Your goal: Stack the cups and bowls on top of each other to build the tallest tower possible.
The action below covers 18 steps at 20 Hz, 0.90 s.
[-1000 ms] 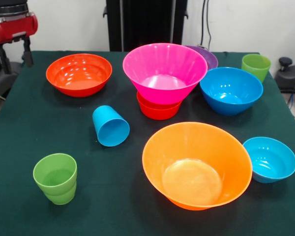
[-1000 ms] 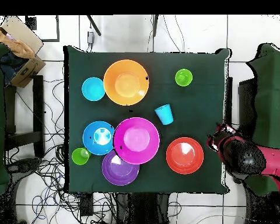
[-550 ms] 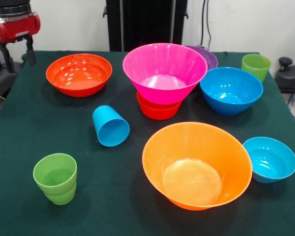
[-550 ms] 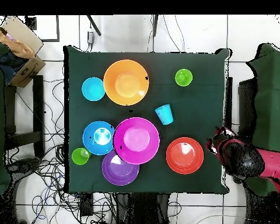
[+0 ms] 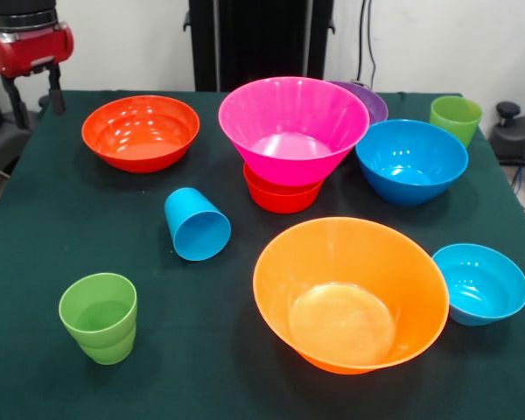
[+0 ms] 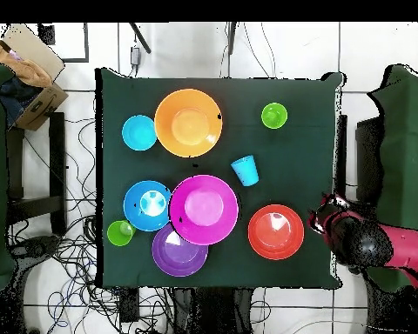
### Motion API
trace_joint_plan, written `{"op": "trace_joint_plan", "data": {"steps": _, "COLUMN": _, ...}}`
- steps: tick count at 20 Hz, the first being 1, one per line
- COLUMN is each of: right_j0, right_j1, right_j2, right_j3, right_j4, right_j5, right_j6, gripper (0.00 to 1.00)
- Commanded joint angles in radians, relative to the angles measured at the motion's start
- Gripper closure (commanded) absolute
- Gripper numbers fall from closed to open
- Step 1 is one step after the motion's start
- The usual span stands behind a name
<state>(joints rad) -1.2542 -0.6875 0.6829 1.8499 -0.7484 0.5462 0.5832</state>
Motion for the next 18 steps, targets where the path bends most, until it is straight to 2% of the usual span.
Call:
{"op": "trace_joint_plan", "data": {"steps": 1, "right_j0": 0.057, "right_j1": 0.034, "right_j2": -0.051, "right_j3": 0.082, "right_j4": -0.109, "right_j5": -0.026, "right_j6": 0.030, "gripper": 0.00}}
{"op": "trace_joint_plan", "data": {"steps": 14, "right_j0": 0.100, "right_j1": -0.001, "right_j2": -0.076, "right_j3": 0.125, "right_j4": -0.133, "right_j5": -0.074, "right_j6": 0.115, "gripper": 0.00}}
{"op": "trace_joint_plan", "data": {"steps": 18, "right_j0": 0.104, "right_j1": 0.019, "right_j2": -0.080, "right_j3": 0.116, "right_j4": -0.136, "right_j5": -0.085, "right_j6": 0.112, "gripper": 0.00}}
